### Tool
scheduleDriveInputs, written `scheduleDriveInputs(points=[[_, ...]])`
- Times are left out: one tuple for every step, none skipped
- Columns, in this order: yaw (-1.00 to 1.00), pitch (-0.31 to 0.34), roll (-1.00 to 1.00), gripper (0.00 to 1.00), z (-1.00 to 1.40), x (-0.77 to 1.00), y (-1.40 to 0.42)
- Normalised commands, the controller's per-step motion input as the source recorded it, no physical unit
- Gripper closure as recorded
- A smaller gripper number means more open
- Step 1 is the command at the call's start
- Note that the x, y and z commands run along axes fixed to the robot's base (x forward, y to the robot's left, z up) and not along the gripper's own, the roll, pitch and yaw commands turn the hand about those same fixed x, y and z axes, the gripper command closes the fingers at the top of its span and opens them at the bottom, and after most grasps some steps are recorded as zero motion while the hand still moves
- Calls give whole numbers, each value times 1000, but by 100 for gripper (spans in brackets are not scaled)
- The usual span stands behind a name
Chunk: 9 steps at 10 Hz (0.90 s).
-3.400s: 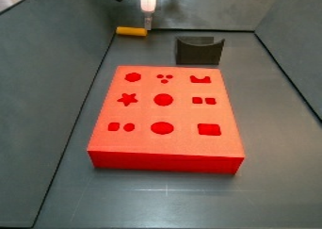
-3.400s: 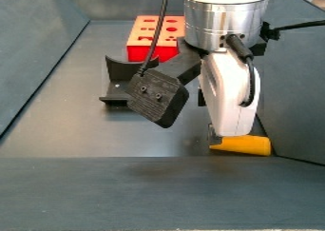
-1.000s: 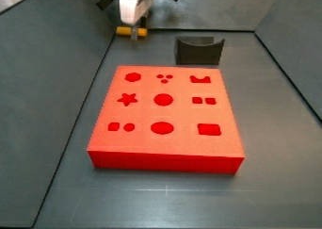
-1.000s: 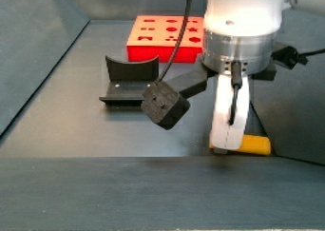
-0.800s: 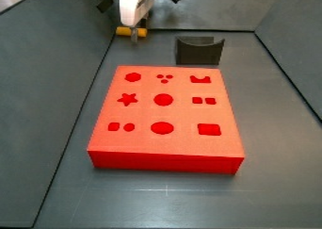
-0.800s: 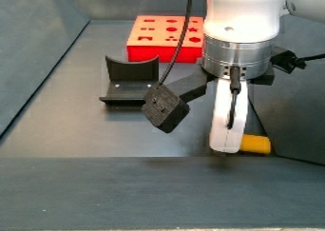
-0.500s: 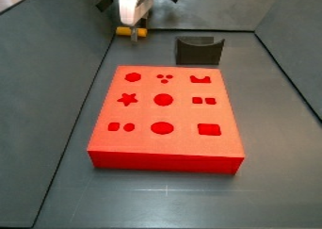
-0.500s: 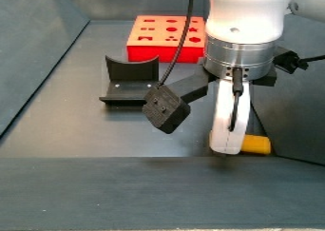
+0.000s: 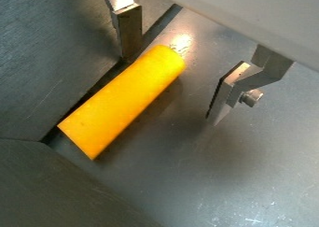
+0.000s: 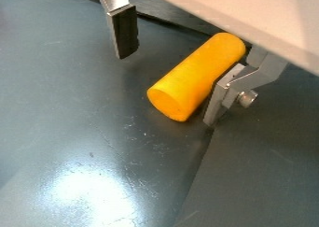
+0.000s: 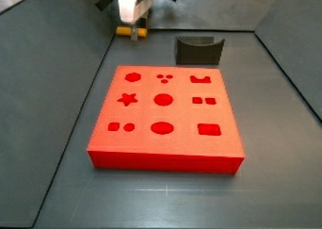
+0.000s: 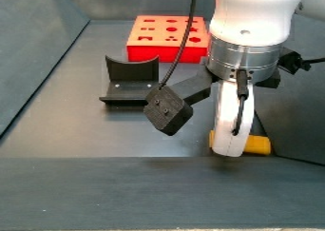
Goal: Pick up the oval object. Move up. Place the oval object on the fixture. Regrasp the oval object. Move to above the board. Insert the oval object.
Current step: Pick up the oval object.
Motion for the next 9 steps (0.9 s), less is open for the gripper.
scheduleDriveInputs(points=[[0,-91,-264,0,-349,0,0],[0,-61,-100,0,-214,0,0],[14,-36,-33,0,-69,-20,0],[114,-114,-116,0,0,-169,-23],[151,-89,-134,0,-26,-31,0],[106,-51,-93,0,-3,-3,0],[9,0,0,0,0,0,0],[0,0,0,100,0,0,0],[0,0,0,100,0,0,0]])
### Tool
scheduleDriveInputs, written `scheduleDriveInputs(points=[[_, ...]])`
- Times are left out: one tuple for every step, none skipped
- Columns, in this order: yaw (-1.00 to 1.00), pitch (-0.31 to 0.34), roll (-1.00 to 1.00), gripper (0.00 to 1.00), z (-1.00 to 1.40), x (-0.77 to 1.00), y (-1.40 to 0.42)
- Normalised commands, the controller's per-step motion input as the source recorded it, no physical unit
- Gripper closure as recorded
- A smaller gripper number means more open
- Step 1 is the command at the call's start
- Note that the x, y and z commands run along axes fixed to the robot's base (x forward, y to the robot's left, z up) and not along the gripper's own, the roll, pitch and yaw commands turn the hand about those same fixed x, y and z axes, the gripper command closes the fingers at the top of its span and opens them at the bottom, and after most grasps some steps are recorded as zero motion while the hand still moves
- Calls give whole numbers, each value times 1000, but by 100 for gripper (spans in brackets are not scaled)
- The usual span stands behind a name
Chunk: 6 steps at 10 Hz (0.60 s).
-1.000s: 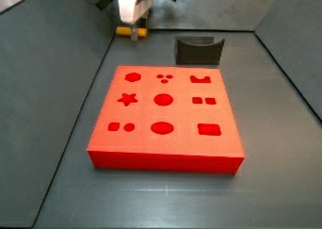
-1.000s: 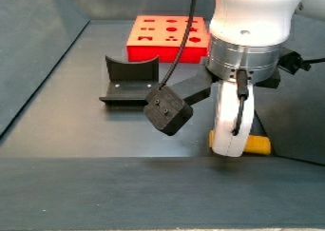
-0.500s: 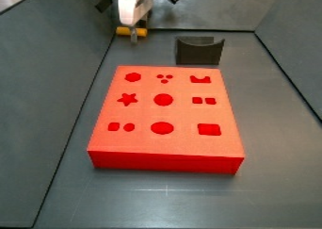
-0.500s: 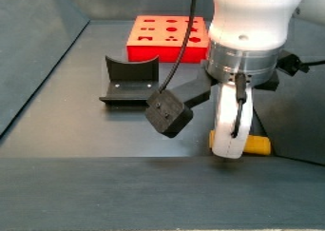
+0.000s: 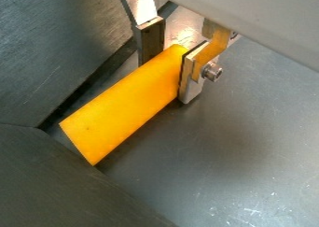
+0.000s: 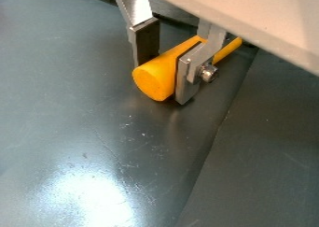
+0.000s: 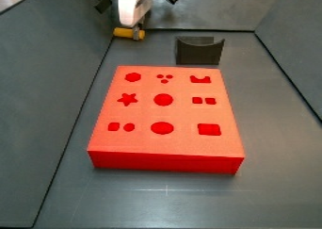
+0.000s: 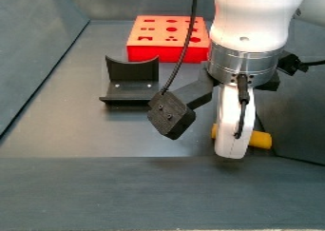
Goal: Pick up the oval object. Move up. Place the oval object on the fixture. Regrasp the oval object. Move to above the board. Insert the oval object.
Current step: Pick up the oval object.
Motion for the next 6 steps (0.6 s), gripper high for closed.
scheduleDriveInputs(points=[[0,0,0,100,0,0,0],[0,0,0,100,0,0,0],[0,0,0,100,0,0,0],[0,0,0,100,0,0,0],[0,0,0,100,0,0,0],[0,0,0,100,0,0,0]])
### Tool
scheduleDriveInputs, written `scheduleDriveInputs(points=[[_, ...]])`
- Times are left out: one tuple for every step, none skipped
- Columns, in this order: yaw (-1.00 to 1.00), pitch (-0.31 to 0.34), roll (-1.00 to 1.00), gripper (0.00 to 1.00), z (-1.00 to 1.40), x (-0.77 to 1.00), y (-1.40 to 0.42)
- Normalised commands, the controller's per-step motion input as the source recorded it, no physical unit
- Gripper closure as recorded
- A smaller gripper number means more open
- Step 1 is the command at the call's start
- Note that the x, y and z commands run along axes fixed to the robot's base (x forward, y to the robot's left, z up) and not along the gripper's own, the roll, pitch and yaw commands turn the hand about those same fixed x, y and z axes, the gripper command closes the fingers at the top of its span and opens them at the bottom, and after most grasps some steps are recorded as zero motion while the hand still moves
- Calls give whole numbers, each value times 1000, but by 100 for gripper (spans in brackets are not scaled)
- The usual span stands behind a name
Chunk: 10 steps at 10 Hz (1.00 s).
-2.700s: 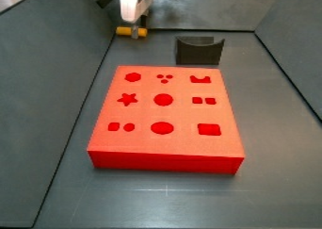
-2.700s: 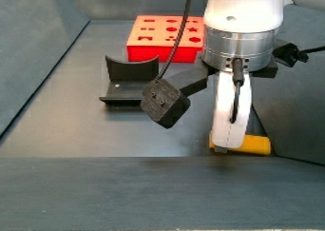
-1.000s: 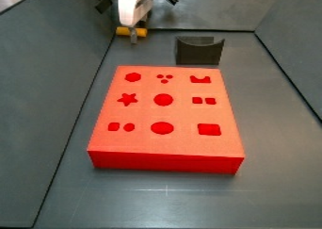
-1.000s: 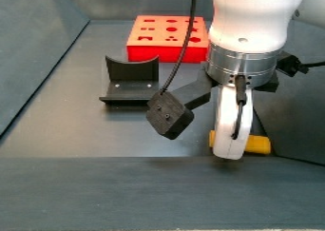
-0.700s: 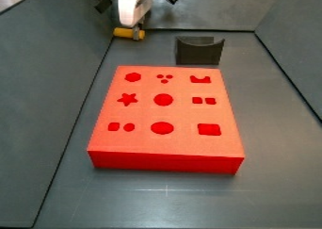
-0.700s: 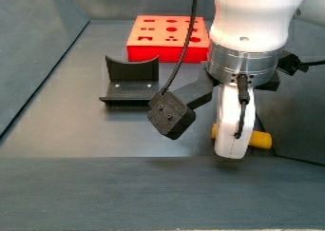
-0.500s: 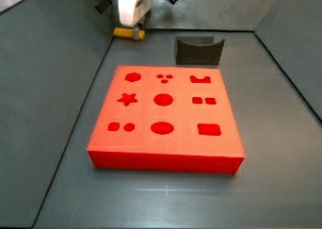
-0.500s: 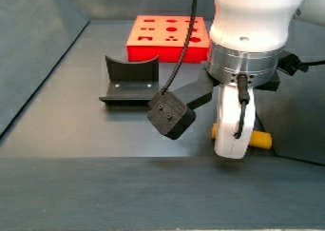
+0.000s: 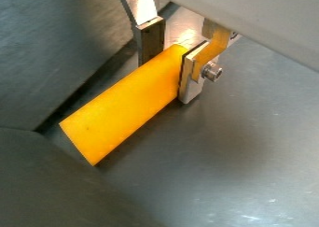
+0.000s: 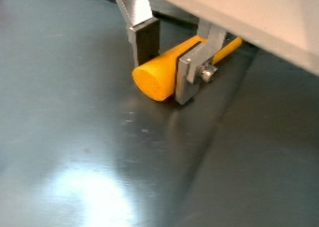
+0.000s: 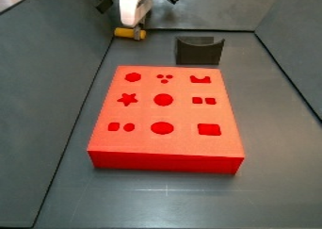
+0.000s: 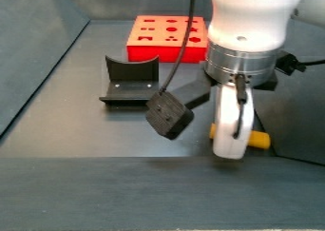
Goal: Pick up the oval object. Move up. Place the oval object on the fixture. Regrasp the oval object. Move to above the board. Insert the oval object.
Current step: Pick up the oval object, then move up.
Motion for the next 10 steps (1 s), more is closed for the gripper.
scheduleDriveInputs(points=[[0,0,0,100,0,0,0],[0,0,0,100,0,0,0],[0,0,0,100,0,0,0],[0,0,0,100,0,0,0],[0,0,0,100,0,0,0],[0,0,0,100,833,0,0],[-5,32,-12,100,791,-38,-4],[-10,56,-11,100,721,-51,-8],[-20,94,-1,100,562,-24,0],[-19,111,15,100,423,-11,6]])
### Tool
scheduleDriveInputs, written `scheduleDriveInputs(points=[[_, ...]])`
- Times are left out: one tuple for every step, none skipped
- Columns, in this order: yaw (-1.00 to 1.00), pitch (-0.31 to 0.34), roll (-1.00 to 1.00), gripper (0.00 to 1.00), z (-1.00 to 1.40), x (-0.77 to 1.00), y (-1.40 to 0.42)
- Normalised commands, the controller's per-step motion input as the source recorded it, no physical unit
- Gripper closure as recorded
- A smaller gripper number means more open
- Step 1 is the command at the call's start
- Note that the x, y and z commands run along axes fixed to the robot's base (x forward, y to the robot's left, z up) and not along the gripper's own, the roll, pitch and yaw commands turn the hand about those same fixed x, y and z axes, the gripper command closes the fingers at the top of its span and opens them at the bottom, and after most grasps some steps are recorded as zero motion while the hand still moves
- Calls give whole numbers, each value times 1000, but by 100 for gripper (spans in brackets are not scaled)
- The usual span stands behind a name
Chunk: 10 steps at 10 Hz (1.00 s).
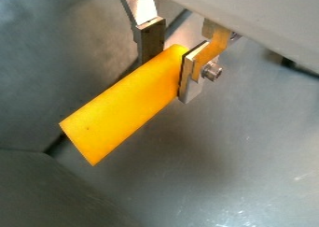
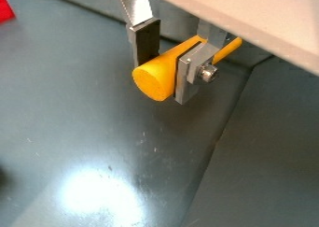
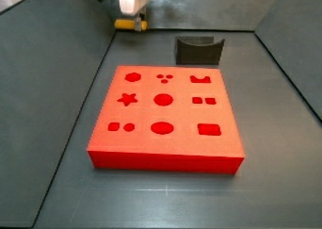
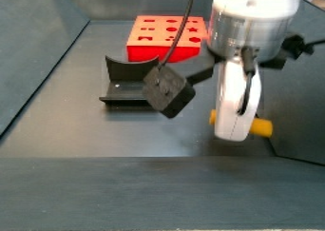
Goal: Pick up the oval object. Move up. Place the oval object on the fixture. Regrasp the oval object. Move to above the board. Insert the oval object.
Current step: Move up, then place the oval object on the fixture.
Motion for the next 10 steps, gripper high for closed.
scheduleDriveInputs(points=[[-17,117,44,100,240,-12,-2],[0,0,0,100,1000,0,0],[16,-9,18,100,1000,3,0],[14,16,21,100,1000,-8,-2],[2,41,41,100,1000,-14,-3],[-4,62,56,100,1000,-17,-4],[-3,81,69,100,1000,-19,-4],[8,98,84,100,1000,-23,-8],[15,101,85,100,1000,-26,-12],[11,99,78,100,1000,-30,-8]])
